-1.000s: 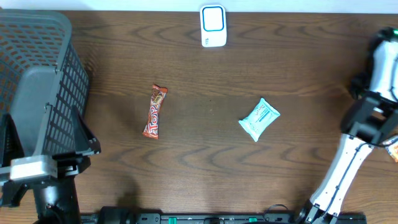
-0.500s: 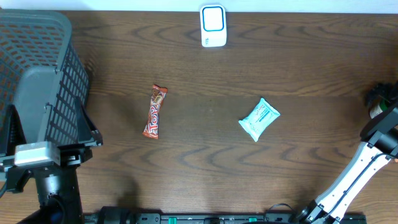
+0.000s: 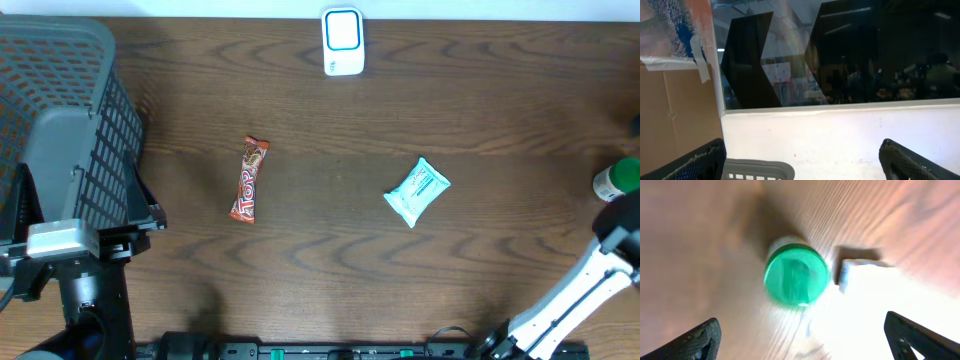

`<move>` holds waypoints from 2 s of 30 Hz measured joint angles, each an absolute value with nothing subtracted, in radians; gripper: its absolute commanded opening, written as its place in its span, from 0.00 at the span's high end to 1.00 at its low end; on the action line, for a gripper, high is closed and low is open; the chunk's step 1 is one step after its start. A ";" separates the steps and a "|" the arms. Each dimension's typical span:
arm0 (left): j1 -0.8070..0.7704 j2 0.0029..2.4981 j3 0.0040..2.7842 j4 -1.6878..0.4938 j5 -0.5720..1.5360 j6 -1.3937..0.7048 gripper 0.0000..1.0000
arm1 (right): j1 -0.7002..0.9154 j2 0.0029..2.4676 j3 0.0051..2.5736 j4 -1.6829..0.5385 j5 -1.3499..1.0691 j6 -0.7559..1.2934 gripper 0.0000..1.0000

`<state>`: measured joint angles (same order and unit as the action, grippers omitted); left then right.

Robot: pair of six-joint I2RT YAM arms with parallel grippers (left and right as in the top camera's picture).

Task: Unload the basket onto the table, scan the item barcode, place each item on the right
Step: 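Move the jar with the right gripper to the right edge and release, then reach the right gripper to the light-green wipes pack and grasp it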

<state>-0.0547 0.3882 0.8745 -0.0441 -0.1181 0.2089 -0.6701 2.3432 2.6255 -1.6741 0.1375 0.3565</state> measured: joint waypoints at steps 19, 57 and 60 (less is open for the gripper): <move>-0.055 0.388 0.875 -0.043 -0.118 0.209 0.02 | -0.294 1.970 2.542 -1.692 -0.558 0.015 0.01; -0.055 0.381 0.875 -0.043 -0.118 0.207 0.02 | 0.488 1.993 1.546 -1.141 0.226 0.727 0.04; -0.055 0.381 0.875 -0.043 -0.118 0.207 0.02 | 0.489 2.021 1.546 -1.139 0.224 0.739 0.14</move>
<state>-0.0547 0.3813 0.8745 -0.0425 -0.1181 0.2066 0.4889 2.0212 1.5459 -1.1385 0.2245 0.7391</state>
